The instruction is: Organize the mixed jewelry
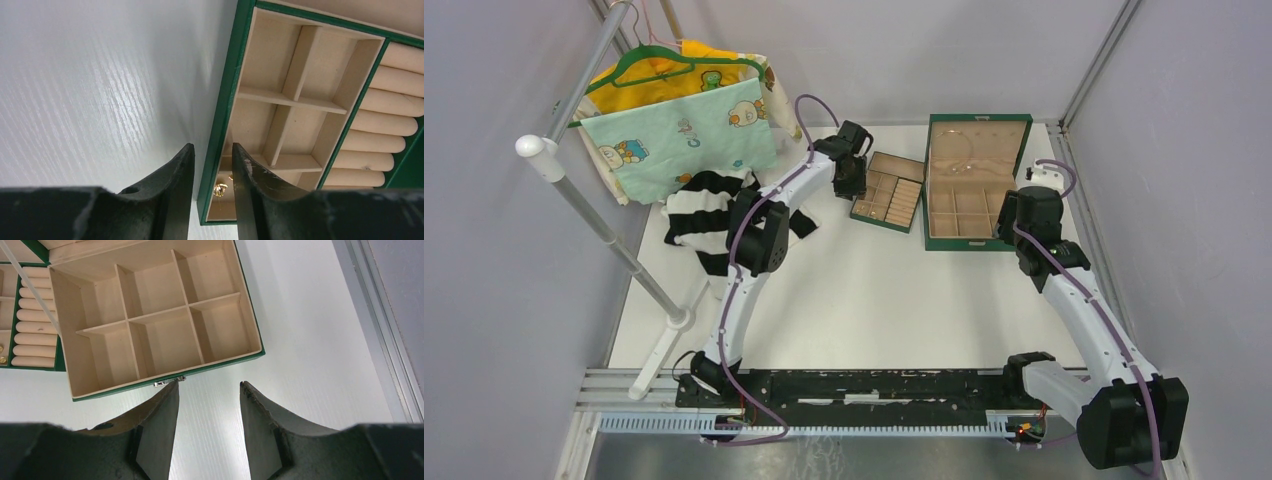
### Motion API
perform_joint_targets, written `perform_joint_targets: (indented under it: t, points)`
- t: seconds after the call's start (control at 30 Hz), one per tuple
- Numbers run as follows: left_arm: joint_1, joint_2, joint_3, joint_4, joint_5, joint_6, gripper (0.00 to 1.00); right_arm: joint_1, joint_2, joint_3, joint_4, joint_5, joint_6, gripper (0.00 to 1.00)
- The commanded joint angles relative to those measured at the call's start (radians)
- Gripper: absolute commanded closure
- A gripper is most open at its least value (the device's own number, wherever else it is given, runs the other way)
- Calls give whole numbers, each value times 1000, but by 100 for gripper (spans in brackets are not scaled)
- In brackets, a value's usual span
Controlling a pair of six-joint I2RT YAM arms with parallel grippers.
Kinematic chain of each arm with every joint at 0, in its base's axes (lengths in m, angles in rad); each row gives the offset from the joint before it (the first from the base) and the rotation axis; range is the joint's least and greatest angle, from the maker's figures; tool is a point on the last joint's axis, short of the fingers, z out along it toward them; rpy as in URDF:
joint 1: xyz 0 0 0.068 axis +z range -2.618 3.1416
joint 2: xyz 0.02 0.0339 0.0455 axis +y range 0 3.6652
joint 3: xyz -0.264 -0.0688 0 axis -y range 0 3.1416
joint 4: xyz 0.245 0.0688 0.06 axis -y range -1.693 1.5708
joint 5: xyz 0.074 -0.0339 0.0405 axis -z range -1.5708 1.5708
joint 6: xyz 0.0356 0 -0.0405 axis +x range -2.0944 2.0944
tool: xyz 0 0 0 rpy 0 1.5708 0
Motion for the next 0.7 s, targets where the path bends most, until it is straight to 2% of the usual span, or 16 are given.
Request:
perform_joint_targets:
  t: [0.0,0.1,0.27,0.43,0.6,0.67]
  points:
    - [-1,34,68,38,-18,50,61,-5,-3,4,19,-15,3,46]
    - [0,50,85,44,-14,53,70,-5,5,4,18,-29,6,46]
    - [-2,8,47,37,-36,85,98,-5,16,13,13,-50,9,46]
    - [-1,-132,-131,48,-58,141,98,-5,34,18,13,-110,4,47]
    - [-3,-319,-420,86,-20,156,98,-3,61,18,31,-238,-39,47]
    - [-11,-401,-540,103,10,177,98,3,72,17,53,-337,-73,46]
